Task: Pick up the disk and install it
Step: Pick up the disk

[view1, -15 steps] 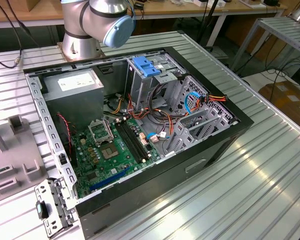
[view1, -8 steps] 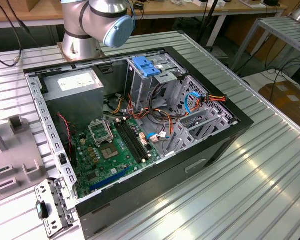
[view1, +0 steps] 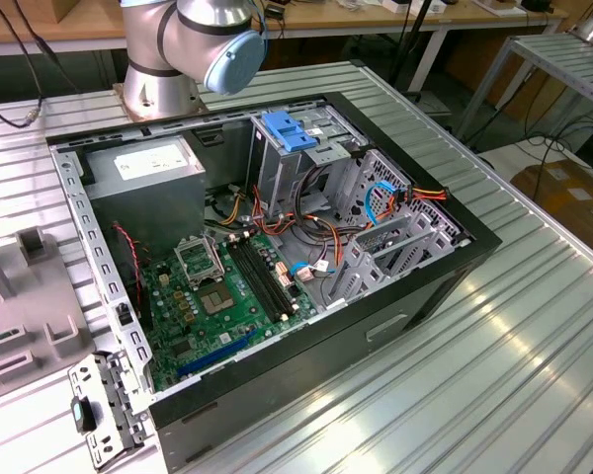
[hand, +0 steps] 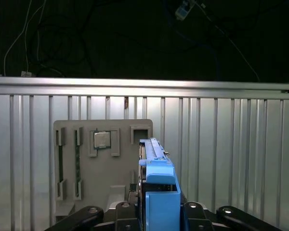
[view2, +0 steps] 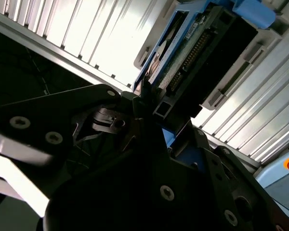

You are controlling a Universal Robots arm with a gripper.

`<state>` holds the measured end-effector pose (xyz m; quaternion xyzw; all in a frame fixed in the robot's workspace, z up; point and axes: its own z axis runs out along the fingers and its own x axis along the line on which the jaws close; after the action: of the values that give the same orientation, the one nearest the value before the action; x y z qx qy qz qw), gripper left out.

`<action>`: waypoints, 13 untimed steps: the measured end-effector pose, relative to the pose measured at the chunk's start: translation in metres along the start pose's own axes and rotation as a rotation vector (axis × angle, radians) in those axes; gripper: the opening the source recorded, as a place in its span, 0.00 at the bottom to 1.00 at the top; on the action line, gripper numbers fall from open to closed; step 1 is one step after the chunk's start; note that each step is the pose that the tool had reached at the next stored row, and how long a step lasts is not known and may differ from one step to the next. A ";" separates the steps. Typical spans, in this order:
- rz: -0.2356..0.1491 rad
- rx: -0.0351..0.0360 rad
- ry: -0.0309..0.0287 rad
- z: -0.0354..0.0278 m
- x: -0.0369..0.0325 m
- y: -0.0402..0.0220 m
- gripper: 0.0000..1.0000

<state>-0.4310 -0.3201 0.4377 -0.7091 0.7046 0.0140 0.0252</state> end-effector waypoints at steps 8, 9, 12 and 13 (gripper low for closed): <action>0.000 -0.0001 0.0000 -0.0089 -0.0005 -0.0001 0.37; 0.000 0.0000 0.0000 -0.0101 -0.0006 -0.0002 0.37; 0.000 0.0000 0.0000 -0.0146 -0.0008 -0.0002 0.37; 0.000 -0.0001 0.0001 -0.0158 -0.0009 -0.0002 0.37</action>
<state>-0.4310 -0.3201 0.4535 -0.7090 0.7046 0.0140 0.0252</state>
